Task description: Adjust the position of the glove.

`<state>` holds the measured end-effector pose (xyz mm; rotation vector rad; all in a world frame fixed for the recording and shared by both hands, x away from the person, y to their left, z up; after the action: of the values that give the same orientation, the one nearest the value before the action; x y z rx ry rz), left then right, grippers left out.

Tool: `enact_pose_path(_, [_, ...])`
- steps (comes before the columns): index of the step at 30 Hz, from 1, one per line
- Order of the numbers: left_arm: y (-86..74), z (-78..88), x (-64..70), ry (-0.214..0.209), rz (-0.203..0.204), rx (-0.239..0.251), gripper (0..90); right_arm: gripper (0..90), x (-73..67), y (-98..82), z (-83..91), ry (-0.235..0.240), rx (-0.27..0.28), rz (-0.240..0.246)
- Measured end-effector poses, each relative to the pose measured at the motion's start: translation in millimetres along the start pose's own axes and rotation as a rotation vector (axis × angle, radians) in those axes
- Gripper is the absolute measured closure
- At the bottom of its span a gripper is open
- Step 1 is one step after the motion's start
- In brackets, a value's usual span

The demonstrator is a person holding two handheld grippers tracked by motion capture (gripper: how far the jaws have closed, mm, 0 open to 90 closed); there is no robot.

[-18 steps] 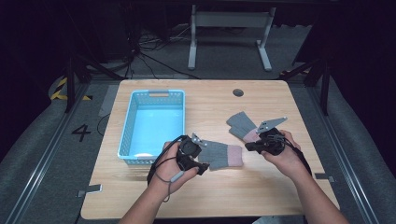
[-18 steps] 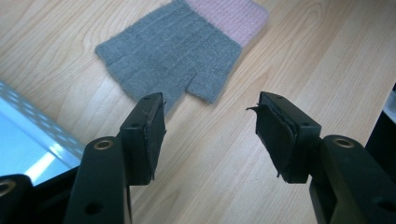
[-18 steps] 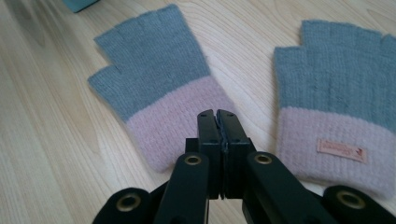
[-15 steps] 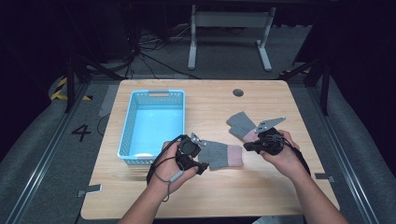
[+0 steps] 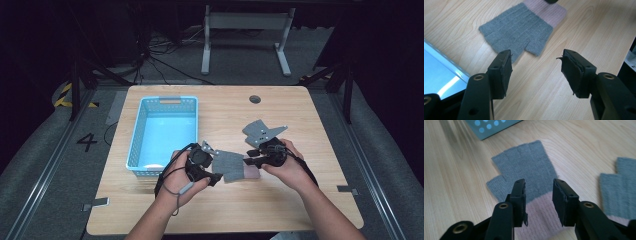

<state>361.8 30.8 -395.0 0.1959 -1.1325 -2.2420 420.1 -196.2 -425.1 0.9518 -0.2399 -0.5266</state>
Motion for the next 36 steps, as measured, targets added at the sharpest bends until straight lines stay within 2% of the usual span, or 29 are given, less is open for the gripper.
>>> enact_pose_path(1, [0.0, 0.1, -0.4, -0.001, 0.002, 0.001, 42.3, 61.5, -3.2, -1.7, -8.2, 0.012, -0.014, 0.016])
enact_pose_path(4, [-0.3, 0.1, -0.6, -0.003, 0.003, -0.001, 42.3, 60.7, -6.2, -4.5, -18.1, 0.021, -0.046, 0.029])
enact_pose_path(8, [-1.0, -0.7, -0.7, -0.001, 0.005, -0.004, 42.3, 58.9, -7.4, -8.3, -29.8, 0.029, -0.071, 0.033])
enact_pose_path(16, [-1.9, -2.7, 0.2, -0.006, 0.001, -0.010, 42.0, 57.2, -7.5, -16.1, -44.4, 0.029, -0.116, 0.051])
enact_pose_path(19, [-2.0, -2.3, 0.1, -0.007, 0.000, -0.011, 42.1, 57.7, -8.0, -17.4, -46.2, 0.028, -0.110, 0.042])
enact_pose_path(23, [-2.2, -2.6, 0.3, -0.006, -0.001, -0.011, 42.0, 68.2, -10.3, -19.3, -48.4, 0.004, -0.100, 0.083])
enact_pose_path(27, [-2.2, -2.5, 1.0, -0.008, -0.003, -0.011, 41.8, 74.6, -9.9, -20.3, -47.8, 0.008, -0.095, 0.077])
enact_pose_path(28, [-2.0, -2.7, 1.4, -0.010, -0.003, -0.010, 41.7, 80.8, -10.1, -19.9, -47.3, 0.002, -0.098, 0.075])
enact_pose_path(31, [-2.2, -3.5, 1.5, -0.012, -0.005, -0.011, 41.6, 84.9, -10.8, -19.2, -47.2, -0.008, -0.102, 0.090])
enact_pose_path(36, [-2.2, -3.3, 1.4, -0.011, -0.002, -0.010, 41.5, 86.1, -12.3, -18.0, -46.3, -0.014, -0.107, 0.098])
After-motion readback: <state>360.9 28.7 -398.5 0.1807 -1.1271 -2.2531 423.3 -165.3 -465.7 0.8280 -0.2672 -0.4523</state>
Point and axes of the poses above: each handheld gripper's, and its own axes: z roughly backward along the jaws, y roughly out of its top, x roughly to its right, the point moved 3 cm from there along -z, roughly forward along the jaws, and after that the axes turned 15 degrees about x, right-handed, at the moved point
